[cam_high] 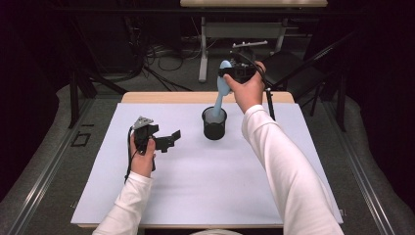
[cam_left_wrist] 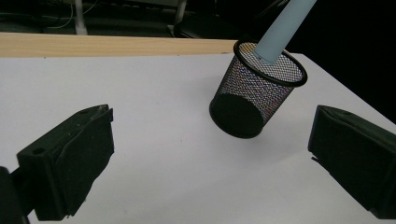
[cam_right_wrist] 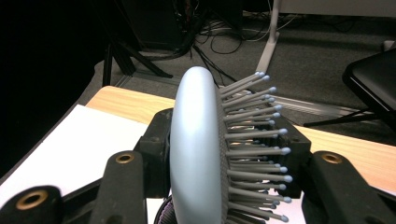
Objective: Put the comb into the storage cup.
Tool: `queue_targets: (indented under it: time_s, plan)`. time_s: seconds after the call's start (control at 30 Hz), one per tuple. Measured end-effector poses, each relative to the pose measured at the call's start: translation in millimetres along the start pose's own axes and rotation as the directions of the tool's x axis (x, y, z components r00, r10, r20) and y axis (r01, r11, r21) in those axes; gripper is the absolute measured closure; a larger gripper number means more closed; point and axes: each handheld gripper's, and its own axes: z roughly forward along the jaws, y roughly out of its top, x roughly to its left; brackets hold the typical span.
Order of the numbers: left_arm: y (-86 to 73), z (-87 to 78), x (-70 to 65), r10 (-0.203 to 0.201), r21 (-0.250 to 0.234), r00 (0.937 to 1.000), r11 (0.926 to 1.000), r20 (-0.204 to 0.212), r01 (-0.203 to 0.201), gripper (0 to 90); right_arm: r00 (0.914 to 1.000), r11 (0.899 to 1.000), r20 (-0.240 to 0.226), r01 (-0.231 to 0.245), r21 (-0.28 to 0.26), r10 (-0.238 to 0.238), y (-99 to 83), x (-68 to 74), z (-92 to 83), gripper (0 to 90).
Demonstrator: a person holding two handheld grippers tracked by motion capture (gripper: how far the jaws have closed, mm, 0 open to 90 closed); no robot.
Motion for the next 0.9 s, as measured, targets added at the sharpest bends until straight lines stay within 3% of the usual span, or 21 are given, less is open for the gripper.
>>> queue_targets:
  time_s: [0.5, 0.9]
  plan:
    - [0.0, 0.5, -1.2, 0.003, -0.002, 1.0, 1.0, 0.002, -0.003, 0.6, 0.9984, 0.998, 0.006, 0.055, 0.022, -0.055, -11.3, 11.9, 7.6, 49.7]
    - [0.1, 1.0, -1.7, 0.006, -0.001, 1.0, 1.0, 0.003, -0.006, 0.6, 0.9977, 0.997, 0.0, 0.068, 0.035, -0.068, -20.6, 15.9, 14.2, 49.6]
